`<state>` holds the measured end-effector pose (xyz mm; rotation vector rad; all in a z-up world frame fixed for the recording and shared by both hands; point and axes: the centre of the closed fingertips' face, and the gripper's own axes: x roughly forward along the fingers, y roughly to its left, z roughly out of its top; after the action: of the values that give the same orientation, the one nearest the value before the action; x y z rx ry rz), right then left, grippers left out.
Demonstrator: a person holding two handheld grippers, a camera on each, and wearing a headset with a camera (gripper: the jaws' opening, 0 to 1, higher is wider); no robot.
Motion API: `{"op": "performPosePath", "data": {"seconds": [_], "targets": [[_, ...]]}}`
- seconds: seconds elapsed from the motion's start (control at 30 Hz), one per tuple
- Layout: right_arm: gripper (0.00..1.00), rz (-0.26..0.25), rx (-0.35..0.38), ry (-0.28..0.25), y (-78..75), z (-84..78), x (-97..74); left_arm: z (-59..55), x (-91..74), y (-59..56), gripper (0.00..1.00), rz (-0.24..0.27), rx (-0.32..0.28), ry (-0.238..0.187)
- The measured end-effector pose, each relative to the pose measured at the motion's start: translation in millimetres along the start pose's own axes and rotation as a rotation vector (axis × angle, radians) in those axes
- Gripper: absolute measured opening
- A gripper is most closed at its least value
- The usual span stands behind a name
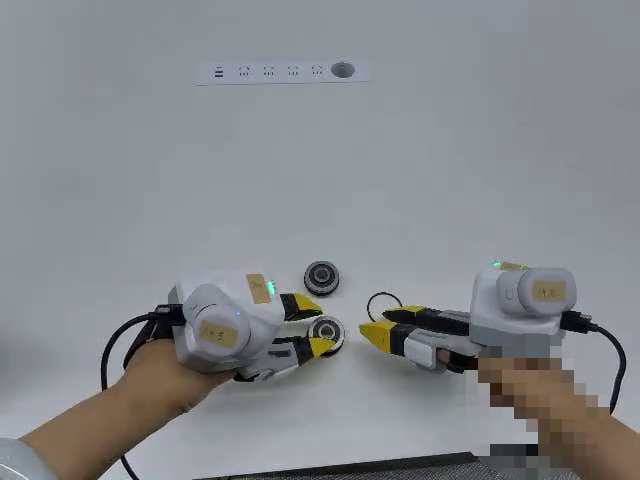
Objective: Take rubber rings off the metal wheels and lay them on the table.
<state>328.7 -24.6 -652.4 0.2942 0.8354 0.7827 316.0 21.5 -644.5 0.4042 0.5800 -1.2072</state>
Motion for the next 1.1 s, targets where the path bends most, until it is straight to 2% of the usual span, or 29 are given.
{"op": "performPosePath", "data": {"seconds": [0.37, 0.67, 1.1], "targets": [[0.29, 0.006, 0.018, -0.007, 1.0, -0.4, 1.2, -2.9, 5.6, -4.4, 0.18, -0.016, 0.026, 0.028], [0.29, 0.015, 0.028, -0.007, 2.6, -1.9, 3.0, -7.1, 7.1, -2.3, 0.14, -0.011, 0.033, 0.047], [0.29, 0.071, 0.1, 0.003, 13.4, -8.4, 13.1, -7.4, 5.9, -1.7, 0.13, -0.011, 0.044, 0.048]]}}
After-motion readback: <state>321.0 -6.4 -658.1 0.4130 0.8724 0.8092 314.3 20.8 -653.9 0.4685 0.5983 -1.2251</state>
